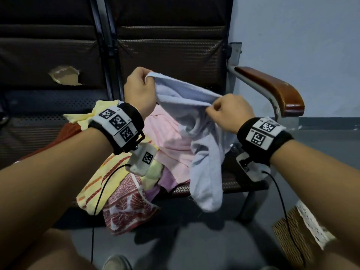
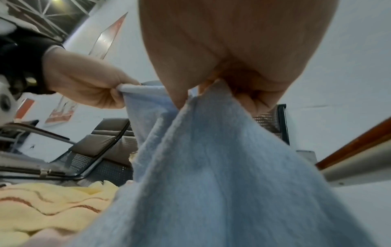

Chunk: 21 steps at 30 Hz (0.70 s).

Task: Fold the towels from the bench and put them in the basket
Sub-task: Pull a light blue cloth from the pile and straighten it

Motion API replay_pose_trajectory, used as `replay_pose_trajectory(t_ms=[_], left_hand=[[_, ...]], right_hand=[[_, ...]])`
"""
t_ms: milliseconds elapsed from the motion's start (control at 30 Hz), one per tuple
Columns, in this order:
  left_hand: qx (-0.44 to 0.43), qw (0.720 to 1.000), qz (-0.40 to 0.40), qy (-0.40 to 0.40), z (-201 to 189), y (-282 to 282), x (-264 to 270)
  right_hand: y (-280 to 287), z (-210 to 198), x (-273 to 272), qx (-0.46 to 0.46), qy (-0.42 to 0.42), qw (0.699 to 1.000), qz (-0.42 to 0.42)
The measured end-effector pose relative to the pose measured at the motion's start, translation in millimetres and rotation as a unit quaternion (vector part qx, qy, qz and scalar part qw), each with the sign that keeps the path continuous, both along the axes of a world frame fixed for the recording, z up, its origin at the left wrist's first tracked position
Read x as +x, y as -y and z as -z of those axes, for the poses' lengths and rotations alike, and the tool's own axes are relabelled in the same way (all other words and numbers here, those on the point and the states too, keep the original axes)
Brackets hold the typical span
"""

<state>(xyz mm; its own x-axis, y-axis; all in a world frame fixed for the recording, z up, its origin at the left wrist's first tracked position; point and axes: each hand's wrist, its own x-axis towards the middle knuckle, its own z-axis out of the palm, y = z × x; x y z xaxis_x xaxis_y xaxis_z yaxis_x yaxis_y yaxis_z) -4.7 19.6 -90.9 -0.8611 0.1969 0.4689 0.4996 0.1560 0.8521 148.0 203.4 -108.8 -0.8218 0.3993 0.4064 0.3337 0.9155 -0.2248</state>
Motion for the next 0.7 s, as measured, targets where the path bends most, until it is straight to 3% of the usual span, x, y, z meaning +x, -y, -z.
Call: replay_pose_trajectory(t_ms=[133,367,433,567,700], left_hand=[[0.015,1.0,0.011,-0.003,-13,-2,-2],[0.046,0.997,-0.047,0.036,-36,17,-15],[0.077,0.994,-0.045,0.065,-42,25,-21],[0.081,0.992,-0.043,0.084,-46,39,-30],[0.122,0.984,0.005,0.132,-53,42,-29]], right_hand=[[-7,-8,2,0.01,0.118,0.993,0.006],[-12,-23,9,0.006,0.162,0.985,-0.051],[-15,-31,13,-0.026,0.141,0.987,-0.076],[-16,-47,18,-0.172,-0.003,0.975,-0.138],[-13,-60,18,-0.189,-0.033,0.971,-0.14]])
